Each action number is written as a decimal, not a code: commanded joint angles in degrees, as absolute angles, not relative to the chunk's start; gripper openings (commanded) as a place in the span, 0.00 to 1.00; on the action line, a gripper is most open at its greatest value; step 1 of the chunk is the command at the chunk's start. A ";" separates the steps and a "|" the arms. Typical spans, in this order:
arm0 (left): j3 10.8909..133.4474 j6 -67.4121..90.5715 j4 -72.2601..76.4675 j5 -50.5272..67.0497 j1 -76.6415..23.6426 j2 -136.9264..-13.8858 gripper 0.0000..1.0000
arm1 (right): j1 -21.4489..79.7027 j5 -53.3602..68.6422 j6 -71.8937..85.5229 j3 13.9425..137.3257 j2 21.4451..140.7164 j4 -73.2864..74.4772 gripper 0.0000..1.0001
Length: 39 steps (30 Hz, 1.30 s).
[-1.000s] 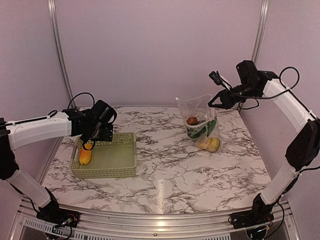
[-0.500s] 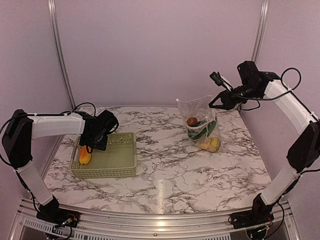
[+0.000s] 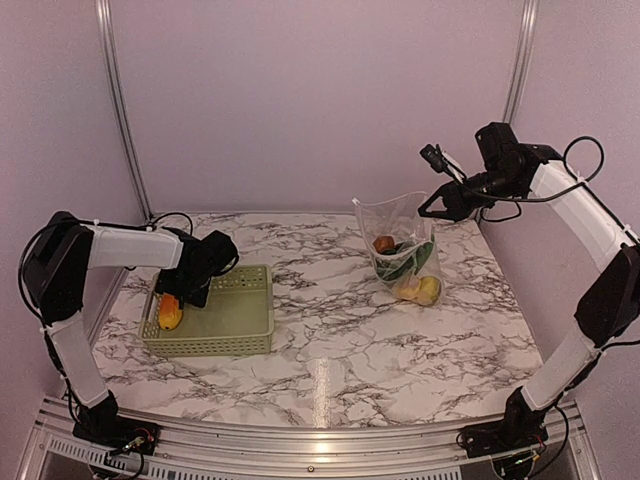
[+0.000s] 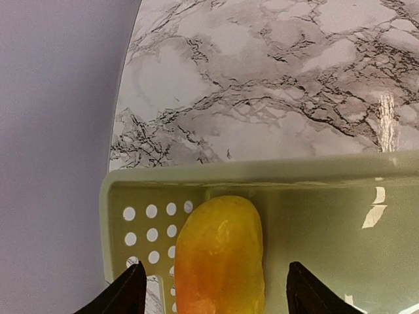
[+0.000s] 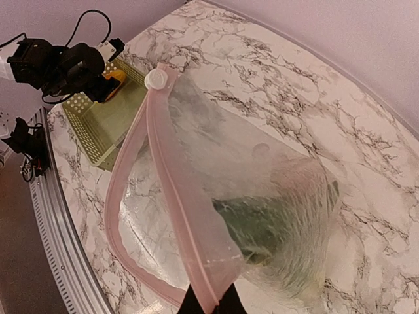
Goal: Place the food in the zip-top bag and seal the zipper
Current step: Pick up the fake fruit from the bin.
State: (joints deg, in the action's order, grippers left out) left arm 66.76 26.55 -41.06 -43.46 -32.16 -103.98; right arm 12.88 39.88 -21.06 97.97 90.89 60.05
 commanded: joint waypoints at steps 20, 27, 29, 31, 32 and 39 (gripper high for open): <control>70.17 26.72 -43.16 -46.64 -29.55 -114.01 0.74 | 14.06 39.75 -21.80 97.20 89.13 59.21 0.00; 70.76 26.75 -43.30 -45.89 -29.57 -112.59 0.59 | 14.27 39.47 -21.88 97.03 89.31 59.23 0.00; 70.65 26.83 -43.34 -45.69 -29.53 -110.93 0.56 | 14.37 39.38 -21.86 97.03 89.34 59.17 0.00; 70.57 26.72 -43.55 -44.70 -29.53 -109.16 0.52 | 14.48 39.27 -21.88 97.12 89.47 59.20 0.00; 70.51 26.86 -43.65 -44.05 -29.60 -108.17 0.51 | 14.54 39.29 -21.88 97.12 89.54 59.18 0.00; 71.07 26.04 -42.36 -36.44 -31.75 -98.84 0.49 | 15.23 38.24 -22.04 97.20 90.08 59.15 0.00</control>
